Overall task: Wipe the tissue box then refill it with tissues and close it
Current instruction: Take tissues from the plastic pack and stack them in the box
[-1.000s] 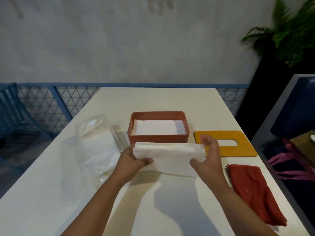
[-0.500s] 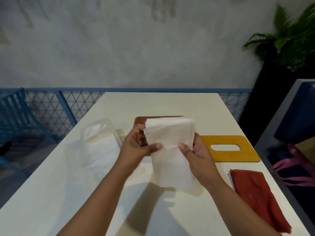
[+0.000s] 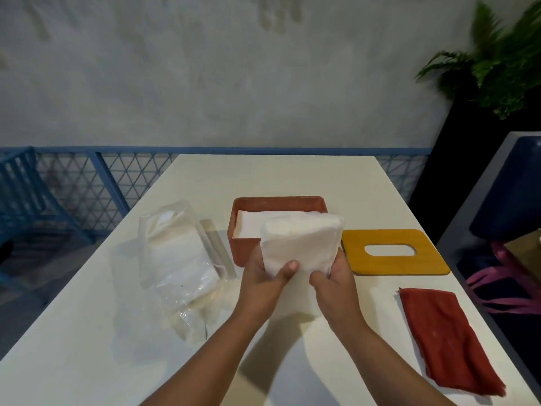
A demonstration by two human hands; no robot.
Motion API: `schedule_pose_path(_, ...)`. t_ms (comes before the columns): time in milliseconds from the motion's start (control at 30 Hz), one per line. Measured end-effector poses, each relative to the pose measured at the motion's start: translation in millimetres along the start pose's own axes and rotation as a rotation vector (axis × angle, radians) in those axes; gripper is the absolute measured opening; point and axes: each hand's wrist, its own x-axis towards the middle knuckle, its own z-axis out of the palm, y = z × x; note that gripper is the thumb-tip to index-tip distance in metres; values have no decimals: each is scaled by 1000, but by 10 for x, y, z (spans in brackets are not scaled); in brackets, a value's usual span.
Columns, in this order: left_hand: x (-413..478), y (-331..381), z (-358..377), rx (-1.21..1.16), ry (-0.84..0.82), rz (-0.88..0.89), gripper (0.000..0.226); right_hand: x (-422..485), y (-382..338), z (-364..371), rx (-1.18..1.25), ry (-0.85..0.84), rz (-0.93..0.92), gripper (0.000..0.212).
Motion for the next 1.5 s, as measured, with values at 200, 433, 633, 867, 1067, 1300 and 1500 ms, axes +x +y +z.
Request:
schedule_pose_path(200, 48, 19, -5, 42, 9, 13, 60, -3, -47, -13, 6, 19, -16, 69)
schedule_pose_path(433, 55, -127, -9, 8, 7, -34, 52, 71, 206, -91, -225, -138, 130, 62)
schedule_pose_path(633, 159, -27, -36, -54, 31, -91, 38, 135, 214, -211, -397, -289, 274, 45)
schedule_pose_path(867, 548, 395, -170, 12, 82, -74, 45, 206, -97, -188, -586, -457, 198, 49)
schedule_pose_path(1067, 809, 614, -386, 48, 79, -47, 37, 440, -365, -471, -430, -333, 230, 30)
schedule_pose_path(1300, 956, 569, -565, -1, -34, -192, 35, 777, -528, -632, 64, -72, 328, 24)
schedule_pose_path(1500, 1154, 682, -576, 50, 21, -212, 9, 1171, -814, -394, -49, 133, 271, 17)
